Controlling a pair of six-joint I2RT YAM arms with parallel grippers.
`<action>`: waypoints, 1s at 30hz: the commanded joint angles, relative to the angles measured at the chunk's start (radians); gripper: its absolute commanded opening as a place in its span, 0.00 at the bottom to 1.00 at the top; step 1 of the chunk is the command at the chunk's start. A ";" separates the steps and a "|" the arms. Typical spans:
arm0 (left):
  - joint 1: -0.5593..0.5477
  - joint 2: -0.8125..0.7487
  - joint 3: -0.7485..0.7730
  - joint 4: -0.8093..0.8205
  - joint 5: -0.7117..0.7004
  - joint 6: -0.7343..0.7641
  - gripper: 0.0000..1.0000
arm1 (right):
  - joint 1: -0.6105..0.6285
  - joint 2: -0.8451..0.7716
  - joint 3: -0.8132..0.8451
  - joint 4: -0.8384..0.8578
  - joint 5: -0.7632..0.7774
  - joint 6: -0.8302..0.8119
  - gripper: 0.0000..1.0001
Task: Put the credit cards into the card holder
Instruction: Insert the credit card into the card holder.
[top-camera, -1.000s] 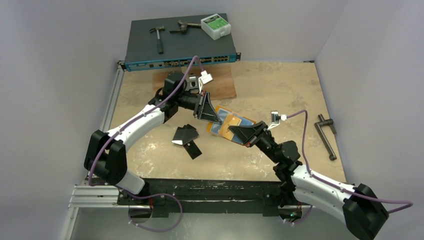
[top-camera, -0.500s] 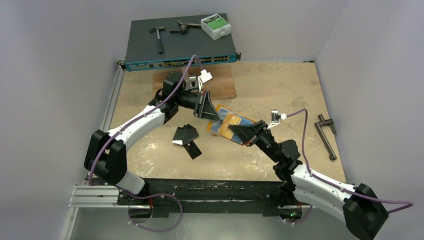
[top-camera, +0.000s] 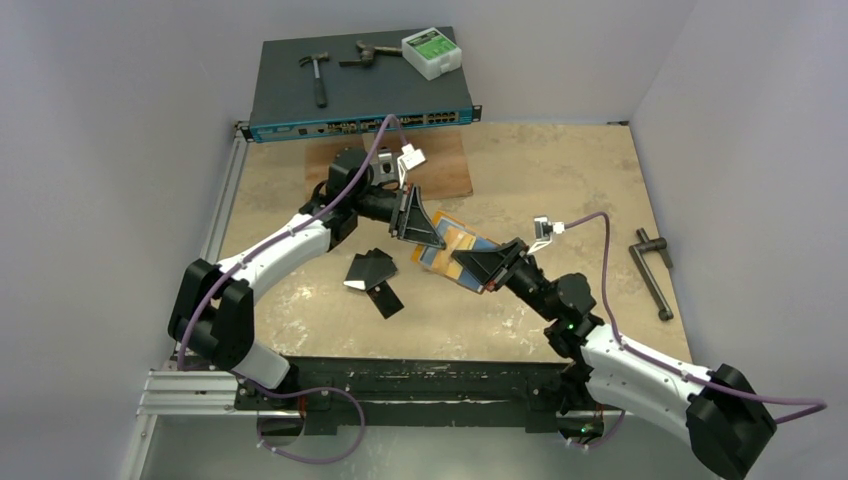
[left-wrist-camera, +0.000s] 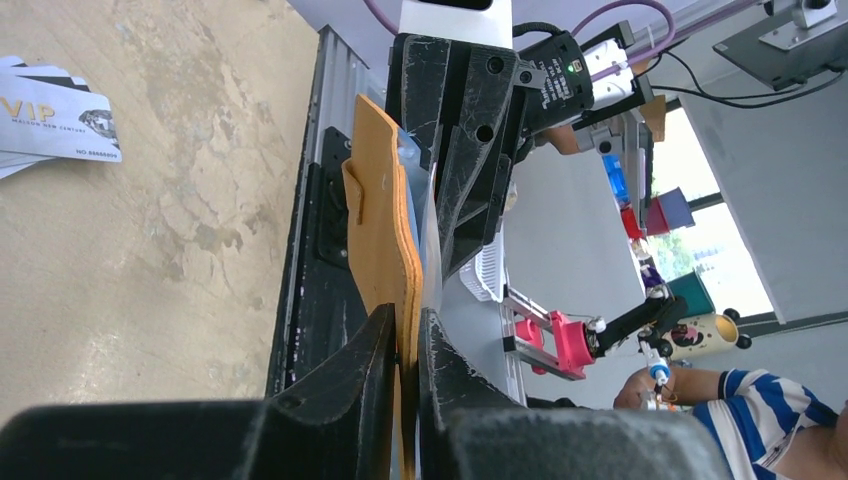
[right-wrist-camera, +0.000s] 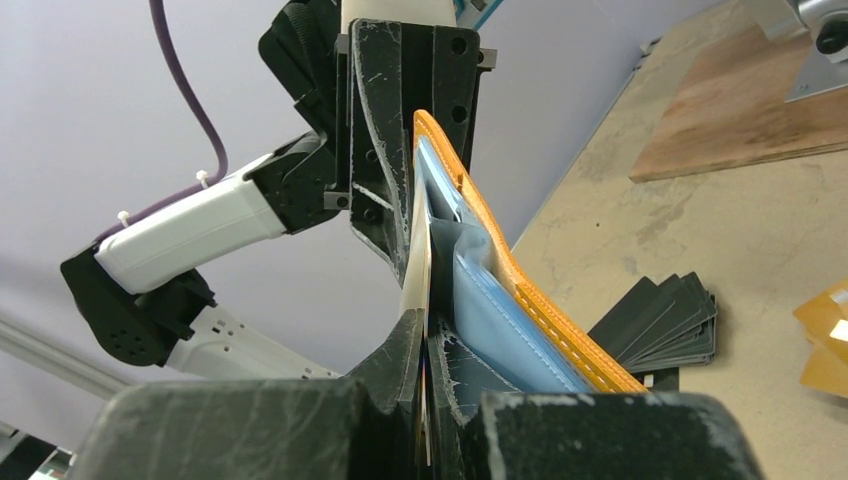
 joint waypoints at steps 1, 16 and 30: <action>-0.029 -0.034 -0.003 0.040 0.034 -0.033 0.05 | 0.001 0.005 0.050 -0.073 0.013 -0.043 0.00; -0.005 0.002 -0.039 0.094 -0.006 -0.100 0.00 | 0.000 -0.007 0.056 -0.154 0.003 -0.030 0.49; 0.017 0.124 -0.188 0.114 -0.089 -0.082 0.00 | -0.014 -0.189 0.086 -0.724 0.054 -0.134 0.85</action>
